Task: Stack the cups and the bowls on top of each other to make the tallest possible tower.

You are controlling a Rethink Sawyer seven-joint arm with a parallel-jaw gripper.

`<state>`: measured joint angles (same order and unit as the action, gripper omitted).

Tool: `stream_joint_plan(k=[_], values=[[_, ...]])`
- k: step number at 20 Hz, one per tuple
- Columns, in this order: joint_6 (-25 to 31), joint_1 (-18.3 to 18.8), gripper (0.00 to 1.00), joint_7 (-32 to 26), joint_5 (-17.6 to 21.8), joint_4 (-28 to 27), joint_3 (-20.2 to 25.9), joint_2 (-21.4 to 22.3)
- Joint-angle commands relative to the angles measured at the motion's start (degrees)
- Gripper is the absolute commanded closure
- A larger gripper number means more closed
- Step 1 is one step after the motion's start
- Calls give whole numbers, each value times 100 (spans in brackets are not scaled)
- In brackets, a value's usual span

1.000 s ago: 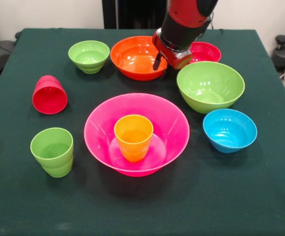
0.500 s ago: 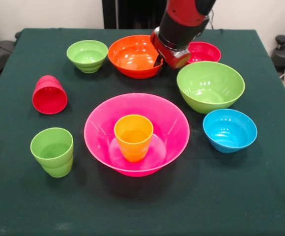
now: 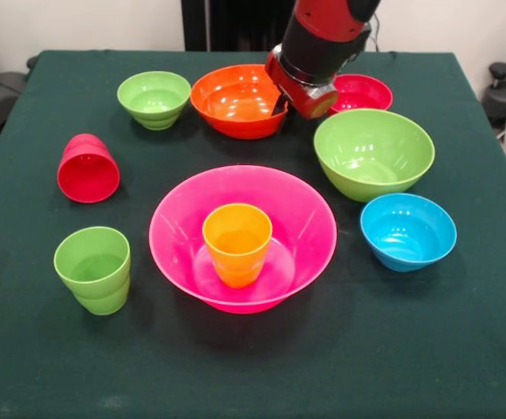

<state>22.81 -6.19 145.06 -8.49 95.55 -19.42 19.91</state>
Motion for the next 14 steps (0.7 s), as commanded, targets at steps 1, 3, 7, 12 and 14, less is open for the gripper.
stream_joint_plan(k=[1, 3, 7, 12, 14], values=[[573, 168, 100, -380, 408, -25, 625, 666], [744, 139, 100, -358, 438, 55, 593, 850], [1036, 108, 100, -374, 476, 191, 609, 1145], [1410, -36, 100, -305, 504, 164, 507, 1357], [1557, -68, 100, -263, 504, 125, 482, 1393]])
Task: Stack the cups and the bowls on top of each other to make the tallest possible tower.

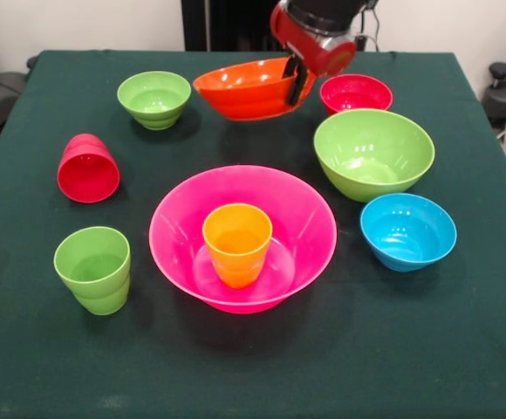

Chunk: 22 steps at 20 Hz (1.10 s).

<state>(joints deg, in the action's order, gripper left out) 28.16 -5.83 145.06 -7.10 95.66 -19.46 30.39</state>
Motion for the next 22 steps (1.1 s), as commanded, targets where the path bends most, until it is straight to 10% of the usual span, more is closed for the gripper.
stream_joint_plan(k=[1, 22], values=[[1074, -115, 100, -262, 383, 79, 475, 355], [1284, 257, 100, -830, 747, -743, 841, 252]])
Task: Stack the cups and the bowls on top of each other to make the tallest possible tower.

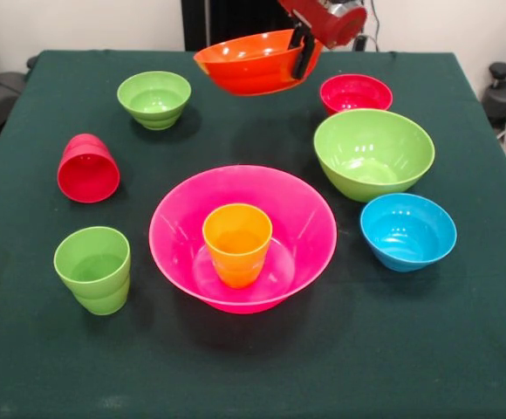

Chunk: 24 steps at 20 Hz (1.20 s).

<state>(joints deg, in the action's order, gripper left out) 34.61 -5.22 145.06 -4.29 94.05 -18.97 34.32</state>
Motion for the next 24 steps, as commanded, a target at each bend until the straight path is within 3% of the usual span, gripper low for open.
stream_joint_plan(k=[1, 7, 24], values=[[694, 212, 100, -889, 520, -679, 814, -156], [1205, 475, 100, -1418, 756, -1183, 1189, -224], [1365, 694, 100, -1265, 1091, -1599, 1627, -355]])
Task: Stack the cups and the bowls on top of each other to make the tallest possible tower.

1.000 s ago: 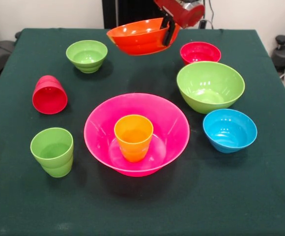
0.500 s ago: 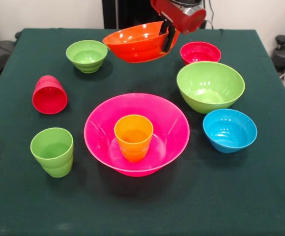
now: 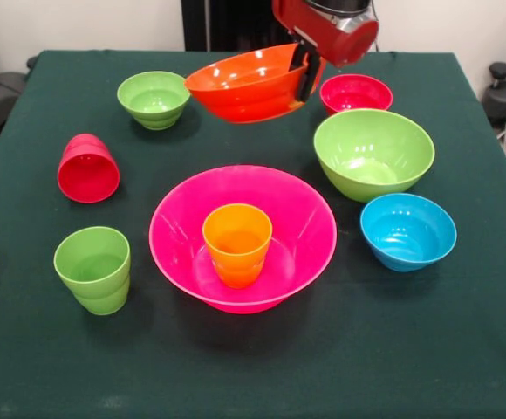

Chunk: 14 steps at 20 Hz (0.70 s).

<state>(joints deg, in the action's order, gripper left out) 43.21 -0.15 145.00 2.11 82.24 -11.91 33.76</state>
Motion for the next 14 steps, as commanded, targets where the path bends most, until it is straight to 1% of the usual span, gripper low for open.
stream_joint_plan(k=[1, 6, 10, 14], values=[[540, 193, 100, -1253, 460, -452, 942, -307], [643, 197, 100, -1144, 522, -608, 981, -395], [369, 252, 100, -1193, 590, -618, 1059, -438], [321, 333, 100, -1345, 648, -686, 1141, -480]])
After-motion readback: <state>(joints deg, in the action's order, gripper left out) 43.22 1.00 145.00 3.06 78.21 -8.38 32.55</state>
